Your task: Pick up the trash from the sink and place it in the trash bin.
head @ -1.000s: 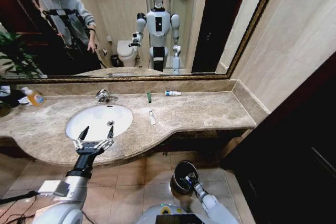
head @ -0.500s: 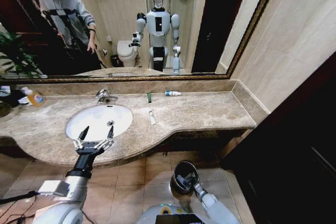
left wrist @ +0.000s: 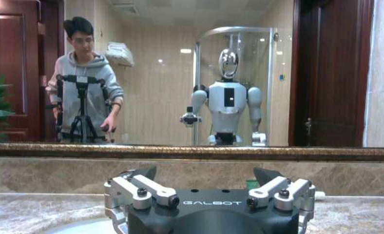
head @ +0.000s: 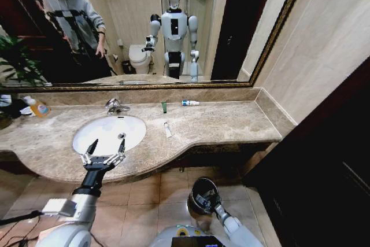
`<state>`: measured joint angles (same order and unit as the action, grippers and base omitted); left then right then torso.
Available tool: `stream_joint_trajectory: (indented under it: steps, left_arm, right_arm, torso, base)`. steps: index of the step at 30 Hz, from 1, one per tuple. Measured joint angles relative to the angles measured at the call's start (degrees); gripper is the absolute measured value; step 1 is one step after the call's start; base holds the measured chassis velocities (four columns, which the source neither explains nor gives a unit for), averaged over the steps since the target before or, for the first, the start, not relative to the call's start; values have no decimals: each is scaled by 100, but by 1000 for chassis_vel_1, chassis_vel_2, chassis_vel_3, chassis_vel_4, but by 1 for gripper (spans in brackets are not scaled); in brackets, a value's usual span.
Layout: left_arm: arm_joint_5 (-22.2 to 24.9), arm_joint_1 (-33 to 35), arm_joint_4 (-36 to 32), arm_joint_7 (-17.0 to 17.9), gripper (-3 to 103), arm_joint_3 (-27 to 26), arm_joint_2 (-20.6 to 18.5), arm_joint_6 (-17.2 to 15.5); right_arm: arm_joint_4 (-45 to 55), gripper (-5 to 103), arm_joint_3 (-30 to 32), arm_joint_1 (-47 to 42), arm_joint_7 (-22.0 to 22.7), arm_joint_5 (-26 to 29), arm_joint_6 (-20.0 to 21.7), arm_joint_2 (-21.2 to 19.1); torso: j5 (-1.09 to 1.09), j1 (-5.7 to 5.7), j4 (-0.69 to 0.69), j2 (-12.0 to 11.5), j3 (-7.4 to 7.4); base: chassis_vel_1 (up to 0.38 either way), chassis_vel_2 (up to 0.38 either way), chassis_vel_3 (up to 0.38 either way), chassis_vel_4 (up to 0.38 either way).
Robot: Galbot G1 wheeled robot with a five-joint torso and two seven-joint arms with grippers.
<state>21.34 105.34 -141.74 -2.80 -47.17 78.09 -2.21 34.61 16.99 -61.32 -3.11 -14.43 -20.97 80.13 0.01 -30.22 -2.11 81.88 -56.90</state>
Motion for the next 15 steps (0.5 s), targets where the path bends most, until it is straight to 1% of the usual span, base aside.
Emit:
stream_joint_trajectory:
  steps: [2, 3, 4, 5, 6, 7, 8, 9, 10, 11, 13, 14, 15]
  left_arm:
    - [0, 0, 0, 0, 100, 0, 0, 0]
    - [0, 0, 0, 0, 100, 0, 0, 0]
    - [0, 0, 0, 0, 100, 0, 0, 0]
    - [0, 0, 0, 0, 100, 0, 0, 0]
    - [0, 0, 0, 0, 100, 0, 0, 0]
    - [0, 0, 0, 0, 100, 1, 0, 0]
    - [0, 0, 0, 0, 100, 1, 0, 0]
    - [0, 0, 0, 0, 100, 0, 0, 0]
    - [0, 0, 0, 0, 100, -1, 0, 0]
    - [0, 0, 0, 0, 100, -1, 0, 0]
    - [0, 0, 0, 0, 100, 0, 0, 0]
    - [0, 0, 0, 0, 100, 0, 0, 0]
    - [0, 0, 0, 0, 100, 0, 0, 0]
  right_arm:
    - [422, 100, 35, -180, 3, 174, 25, -159]
    - [605, 100, 43, -260, 23, 325, -53, -237]
    - [605, 100, 43, -260, 23, 325, -53, -237]
    - [769, 100, 58, -332, 97, 462, -159, -302]
    - [1127, 100, 133, -490, 262, 651, -252, -399]
    - [1510, 100, 208, -692, 382, 801, -247, -488]
    - [1510, 100, 208, -692, 382, 801, -247, -488]
    - [1769, 100, 243, -860, 482, 892, -238, -560]
    - [2238, 100, 390, -1174, 622, 979, -207, -667]
    - [2238, 100, 390, -1174, 622, 979, -207, -667]
    - [3250, 100, 811, -1821, 661, 1160, -47, -812]
    - [3250, 100, 811, -1821, 661, 1160, -47, -812]
    - [3662, 100, 1001, -2104, 630, 1283, 30, -849]
  torso:
    - [0, 0, 0, 0, 0]
    - [1, 0, 0, 0, 0]
    - [1, 0, 0, 0, 0]
    - [0, 0, 0, 0, 0]
    - [-1, 0, 0, 0, 0]
    - [0, 0, -1, 0, 0]
    - [0, 0, -1, 0, 0]
    - [1, 0, -1, 0, 0]
    - [0, 0, 0, 0, 0]
    - [0, 0, 0, 0, 0]
    - [-2, 0, 1, 0, 0]
    - [-2, 0, 1, 0, 0]
    - [-1, 0, 1, 0, 0]
  base:
    - [0, 0, 0, 0]
    - [0, 0, 0, 0]
    - [0, 0, 0, 0]
    - [0, 0, 0, 0]
    - [0, 0, 0, 0]
    - [0, 0, 0, 0]
    - [0, 0, 0, 0]
    - [0, 0, 0, 0]
    - [0, 0, 0, 0]
    - [0, 0, 0, 0]
    - [0, 0, 0, 0]
    - [0, 0, 0, 0]
    - [0, 0, 0, 0]
